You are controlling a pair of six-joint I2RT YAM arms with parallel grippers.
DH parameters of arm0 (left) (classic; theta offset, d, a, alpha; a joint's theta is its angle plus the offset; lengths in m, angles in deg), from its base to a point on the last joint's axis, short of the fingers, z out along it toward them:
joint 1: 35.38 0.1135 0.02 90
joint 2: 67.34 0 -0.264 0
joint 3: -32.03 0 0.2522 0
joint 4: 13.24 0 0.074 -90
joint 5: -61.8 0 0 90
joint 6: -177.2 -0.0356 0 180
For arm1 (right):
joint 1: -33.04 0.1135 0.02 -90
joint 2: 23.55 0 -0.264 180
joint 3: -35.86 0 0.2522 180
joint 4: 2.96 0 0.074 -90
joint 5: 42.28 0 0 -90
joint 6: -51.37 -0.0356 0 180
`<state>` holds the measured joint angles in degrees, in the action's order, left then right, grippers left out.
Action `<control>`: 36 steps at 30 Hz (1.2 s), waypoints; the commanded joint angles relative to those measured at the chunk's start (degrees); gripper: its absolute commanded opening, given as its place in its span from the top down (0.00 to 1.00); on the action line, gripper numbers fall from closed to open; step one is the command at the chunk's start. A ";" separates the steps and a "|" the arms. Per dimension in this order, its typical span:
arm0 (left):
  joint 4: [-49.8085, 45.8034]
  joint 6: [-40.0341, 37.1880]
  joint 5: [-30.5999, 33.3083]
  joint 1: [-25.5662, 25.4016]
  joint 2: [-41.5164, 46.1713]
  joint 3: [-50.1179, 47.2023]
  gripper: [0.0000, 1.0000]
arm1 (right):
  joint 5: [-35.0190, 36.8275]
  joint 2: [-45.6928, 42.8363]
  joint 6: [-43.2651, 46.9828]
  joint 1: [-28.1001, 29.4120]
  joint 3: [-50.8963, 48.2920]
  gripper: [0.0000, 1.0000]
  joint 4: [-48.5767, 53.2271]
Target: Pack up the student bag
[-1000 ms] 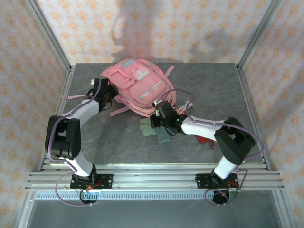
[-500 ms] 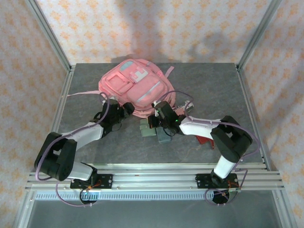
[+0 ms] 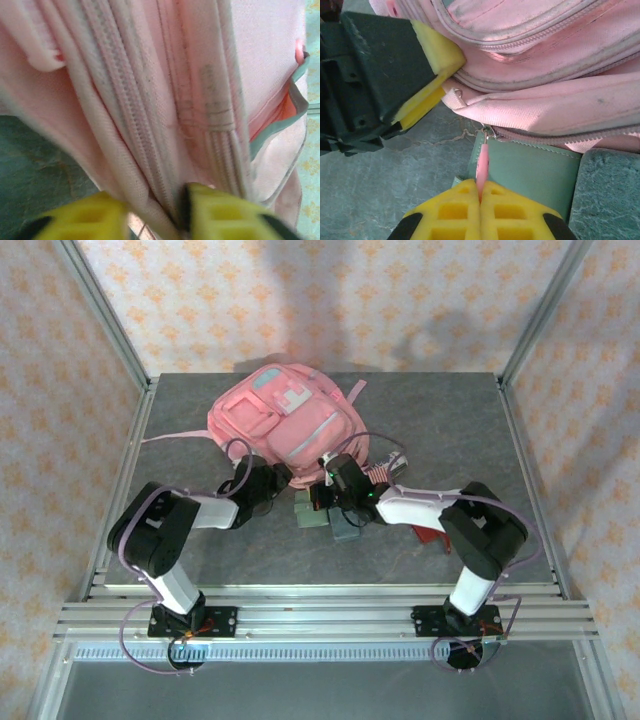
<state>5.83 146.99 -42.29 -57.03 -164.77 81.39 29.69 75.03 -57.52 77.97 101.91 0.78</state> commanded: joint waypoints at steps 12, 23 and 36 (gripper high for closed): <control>4.28 2.50 -4.86 -0.13 -0.30 0.18 1.00 | -2.13 6.21 -3.07 -1.59 4.23 0.76 -0.26; 5.82 3.64 -5.90 -0.62 -0.48 0.20 1.00 | 5.97 10.44 -3.49 -0.75 10.63 0.67 5.34; 6.32 4.76 -6.44 -1.11 -0.29 0.70 1.00 | 16.62 16.05 -7.30 2.44 17.87 0.85 15.01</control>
<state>8.35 151.50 -45.79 -57.03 -165.54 81.65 42.61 89.59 -63.99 80.03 118.11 13.04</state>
